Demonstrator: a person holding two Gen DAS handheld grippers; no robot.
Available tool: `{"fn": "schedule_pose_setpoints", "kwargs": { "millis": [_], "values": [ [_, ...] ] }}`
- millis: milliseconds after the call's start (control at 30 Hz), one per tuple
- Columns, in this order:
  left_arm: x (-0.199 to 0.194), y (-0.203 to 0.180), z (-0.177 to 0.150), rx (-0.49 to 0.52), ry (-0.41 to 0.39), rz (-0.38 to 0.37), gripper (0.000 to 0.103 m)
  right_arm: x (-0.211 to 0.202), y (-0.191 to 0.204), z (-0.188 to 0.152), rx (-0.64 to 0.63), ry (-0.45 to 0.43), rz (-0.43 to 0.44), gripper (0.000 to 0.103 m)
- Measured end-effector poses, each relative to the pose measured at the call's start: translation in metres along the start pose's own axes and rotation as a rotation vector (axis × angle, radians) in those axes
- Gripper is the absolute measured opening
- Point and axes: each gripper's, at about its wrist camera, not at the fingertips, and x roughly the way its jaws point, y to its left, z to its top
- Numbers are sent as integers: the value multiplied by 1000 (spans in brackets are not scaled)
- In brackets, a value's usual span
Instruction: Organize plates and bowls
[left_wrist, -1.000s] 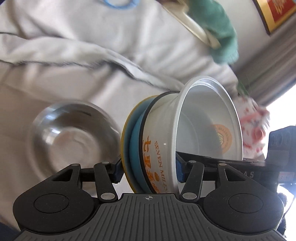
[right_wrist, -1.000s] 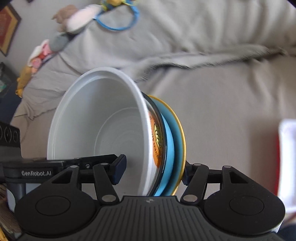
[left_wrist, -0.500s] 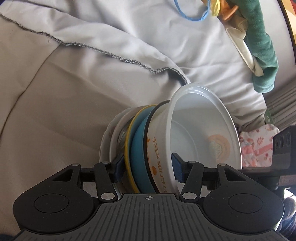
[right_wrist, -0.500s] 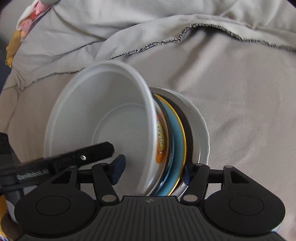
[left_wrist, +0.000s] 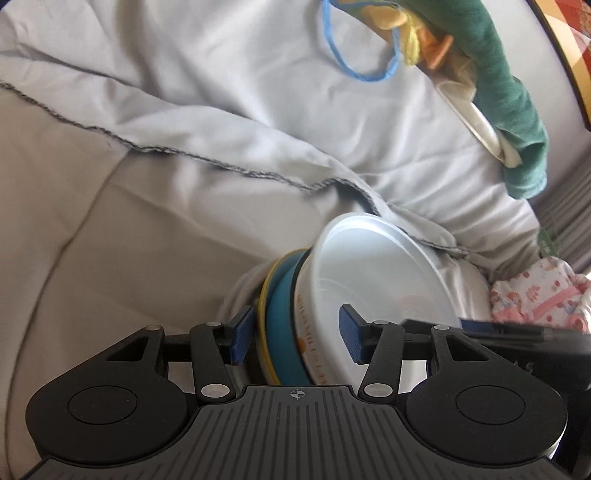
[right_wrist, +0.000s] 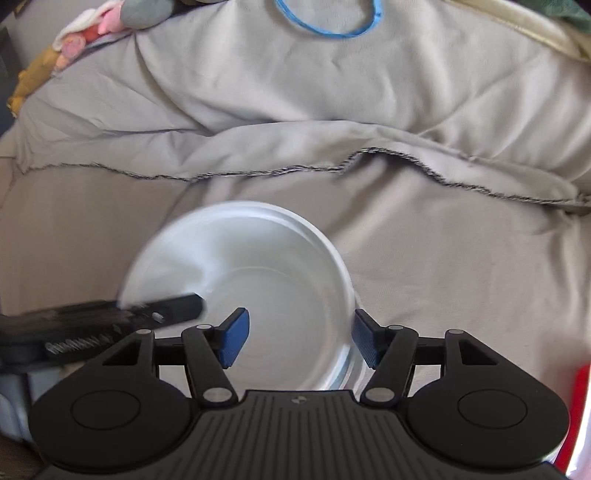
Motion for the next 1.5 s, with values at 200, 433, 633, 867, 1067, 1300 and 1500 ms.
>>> {"fn": "schedule_pose_setpoints", "kwargs": {
  "millis": [200,433,633,867,1067,1300,1500],
  "values": [
    [-9,10,4,-37,-32,-16,54,11,-13,-9,60,91,62,59],
    [-1,0,1,12,-11,-38,56,-1,6,-8,20,75,101,54],
    [-5,-2,-1,22,-20,-73,55,2,-3,-12,43,81,81,54],
    [-6,-1,-1,10,-23,-82,53,1,1,-17,11,72,24,54],
    [-15,16,4,-58,-50,-149,41,5,-3,-19,5,84,-24,54],
    [-14,18,5,-71,-41,-180,35,-3,-12,-15,55,62,71,54],
    [-13,21,4,-85,-44,-174,35,-17,7,-11,1,-3,91,54]
  ]
}}
